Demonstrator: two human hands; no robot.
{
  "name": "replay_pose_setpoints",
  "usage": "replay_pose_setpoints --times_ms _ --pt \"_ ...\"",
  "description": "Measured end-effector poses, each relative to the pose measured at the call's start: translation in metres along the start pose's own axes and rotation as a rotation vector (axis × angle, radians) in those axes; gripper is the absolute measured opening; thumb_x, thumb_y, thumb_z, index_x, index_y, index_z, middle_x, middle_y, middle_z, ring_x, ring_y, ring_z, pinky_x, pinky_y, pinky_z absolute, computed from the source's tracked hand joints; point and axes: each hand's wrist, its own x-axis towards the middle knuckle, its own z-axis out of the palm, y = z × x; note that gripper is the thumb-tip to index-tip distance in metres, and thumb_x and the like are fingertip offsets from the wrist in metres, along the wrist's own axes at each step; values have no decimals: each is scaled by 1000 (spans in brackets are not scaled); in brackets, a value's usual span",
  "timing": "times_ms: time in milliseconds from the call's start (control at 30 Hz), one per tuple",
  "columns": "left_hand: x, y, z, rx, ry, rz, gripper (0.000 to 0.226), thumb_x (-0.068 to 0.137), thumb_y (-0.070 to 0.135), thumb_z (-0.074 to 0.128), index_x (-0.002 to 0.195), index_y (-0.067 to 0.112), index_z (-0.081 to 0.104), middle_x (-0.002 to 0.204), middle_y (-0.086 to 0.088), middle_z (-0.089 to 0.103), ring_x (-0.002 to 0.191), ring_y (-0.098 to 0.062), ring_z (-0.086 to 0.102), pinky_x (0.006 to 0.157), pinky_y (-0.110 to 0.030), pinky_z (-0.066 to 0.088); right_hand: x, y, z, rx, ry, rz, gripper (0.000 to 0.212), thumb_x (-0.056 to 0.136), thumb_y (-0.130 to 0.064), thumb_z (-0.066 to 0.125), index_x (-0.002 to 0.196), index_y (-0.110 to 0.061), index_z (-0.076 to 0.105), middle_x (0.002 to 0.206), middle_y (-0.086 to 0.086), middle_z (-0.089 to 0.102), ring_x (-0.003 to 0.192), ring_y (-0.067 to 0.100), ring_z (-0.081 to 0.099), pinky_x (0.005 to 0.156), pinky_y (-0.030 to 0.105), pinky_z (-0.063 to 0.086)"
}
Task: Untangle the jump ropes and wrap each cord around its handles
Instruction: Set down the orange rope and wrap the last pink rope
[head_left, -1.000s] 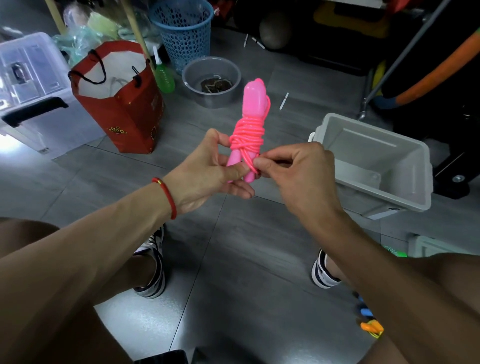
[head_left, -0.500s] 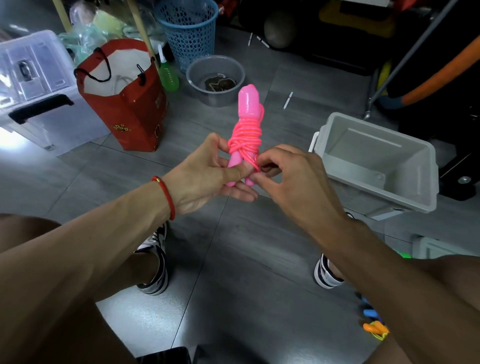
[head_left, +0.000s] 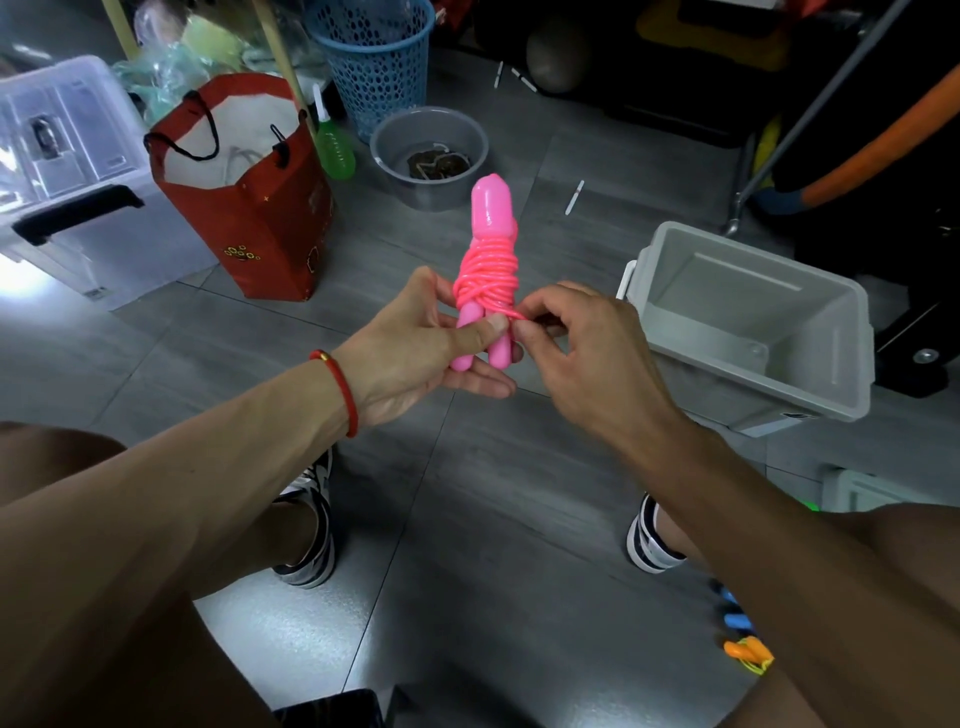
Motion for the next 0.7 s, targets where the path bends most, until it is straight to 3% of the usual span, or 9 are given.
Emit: replay_pose_setpoints --times_ms 133,300,533,700 --pt "0 0 0 31 -34 -10 34 94 8 62 112 16 34 96 -31 70 74 -37 72 69 -44 60 0 0 -1 72 -14 104 5 93 -14 67 88 -17 68 83 -8 64 75 1 59 66 7 40" --pt "0 1 -3 36 -73 7 34 93 11 62 109 17 32 98 -31 70 69 -36 70 67 -42 59 -1 4 -3 213 16 176 0 88 -20 74 89 -20 74 76 -12 73 72 2 69 73 29 58" --pt "-1 6 -8 -36 -146 -41 29 96 12 59 109 17 34 101 -31 69 69 -36 69 63 -36 58 -5 1 -2 355 53 141 3 88 -16 74 90 -15 71 75 -7 74 72 5 71 76 31 59" --pt "-4 9 -9 -83 -193 -83 35 92 18 60 115 19 35 106 -32 68 68 -34 70 58 -31 57 -5 2 -8 417 38 113 31 87 -17 76 107 -13 53 81 -3 74 74 8 72 77 28 58"
